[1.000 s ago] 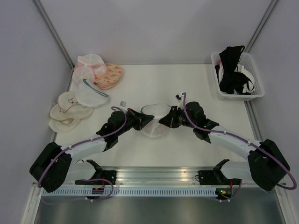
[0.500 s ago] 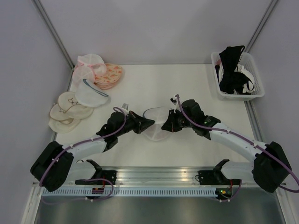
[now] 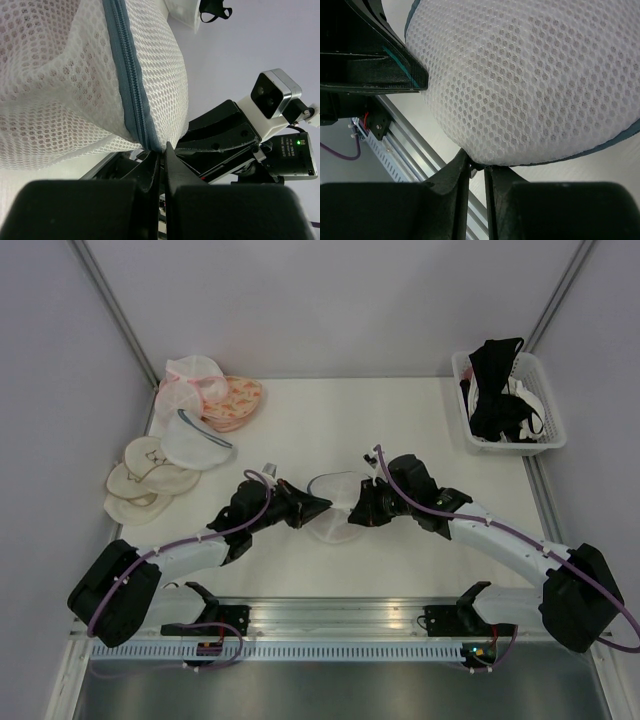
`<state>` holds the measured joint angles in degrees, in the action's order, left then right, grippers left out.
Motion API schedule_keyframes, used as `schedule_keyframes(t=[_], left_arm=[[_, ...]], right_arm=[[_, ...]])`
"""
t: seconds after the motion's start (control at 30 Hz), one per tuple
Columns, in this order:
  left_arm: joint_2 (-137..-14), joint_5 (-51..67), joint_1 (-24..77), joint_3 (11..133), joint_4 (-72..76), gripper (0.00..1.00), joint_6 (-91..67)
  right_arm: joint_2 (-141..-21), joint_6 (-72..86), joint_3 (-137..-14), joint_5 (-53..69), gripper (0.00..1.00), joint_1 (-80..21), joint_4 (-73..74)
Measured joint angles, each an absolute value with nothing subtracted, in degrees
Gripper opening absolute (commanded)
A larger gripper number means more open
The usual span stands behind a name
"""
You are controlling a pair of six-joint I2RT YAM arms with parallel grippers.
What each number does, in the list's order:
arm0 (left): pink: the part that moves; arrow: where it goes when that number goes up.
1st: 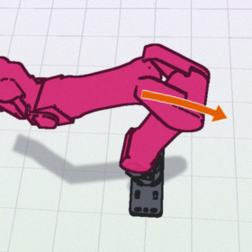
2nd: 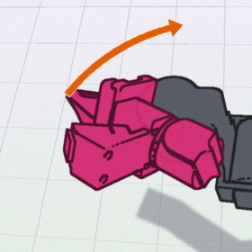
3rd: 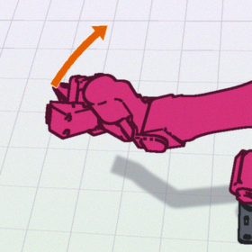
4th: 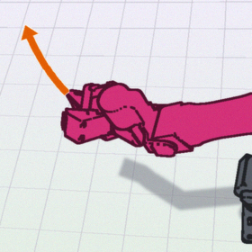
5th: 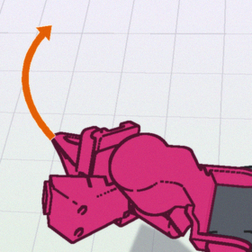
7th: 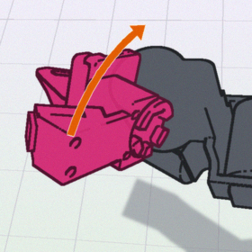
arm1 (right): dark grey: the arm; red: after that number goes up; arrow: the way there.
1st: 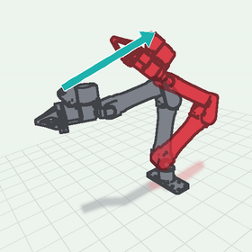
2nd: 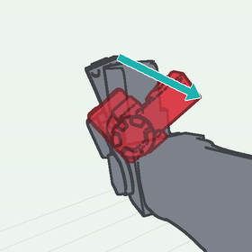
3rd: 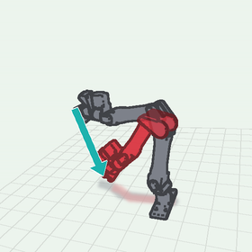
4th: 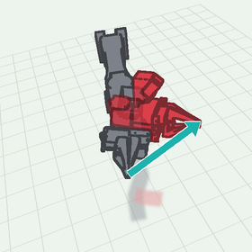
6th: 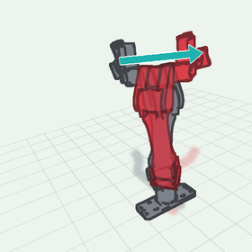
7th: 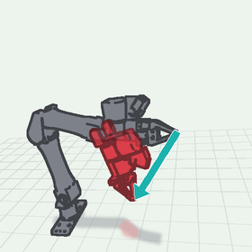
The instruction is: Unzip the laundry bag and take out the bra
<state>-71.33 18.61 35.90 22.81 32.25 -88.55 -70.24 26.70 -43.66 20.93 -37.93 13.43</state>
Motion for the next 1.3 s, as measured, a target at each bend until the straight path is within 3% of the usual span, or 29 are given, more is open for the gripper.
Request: schedule_keyframes(t=[0.13, 0.27, 0.83, 1.1, 1.3], left_arm=[[-71.5, 18.6, 35.7, 22.4, 32.8, 0.02, -88.6], [-71.6, 18.6, 35.7, 22.3, 33.1, 0.02, -88.6], [-72.7, 21.2, 35.7, 22.2, 34.4, 0.02, -88.2], [-73.2, 18.0, 31.6, 21.9, 33.5, 0.02, -86.8], [-73.4, 18.3, 31.5, 21.9, 33.6, 0.02, -86.4]], right_arm=[[-70.2, 26.7, -43.7, 21.1, 0.18, -37.9, 14.0], [-70.2, 26.8, -43.7, 21.1, 0.01, -37.9, 14.1], [-69.5, 23.9, -48.0, 20.1, 0.0, -38.0, 25.6], [-69.2, 22.9, -48.9, 7.2, 0.0, -37.8, 42.3], [-69.2, 22.7, -50.5, 3.9, 0.0, -37.8, 45.5]])
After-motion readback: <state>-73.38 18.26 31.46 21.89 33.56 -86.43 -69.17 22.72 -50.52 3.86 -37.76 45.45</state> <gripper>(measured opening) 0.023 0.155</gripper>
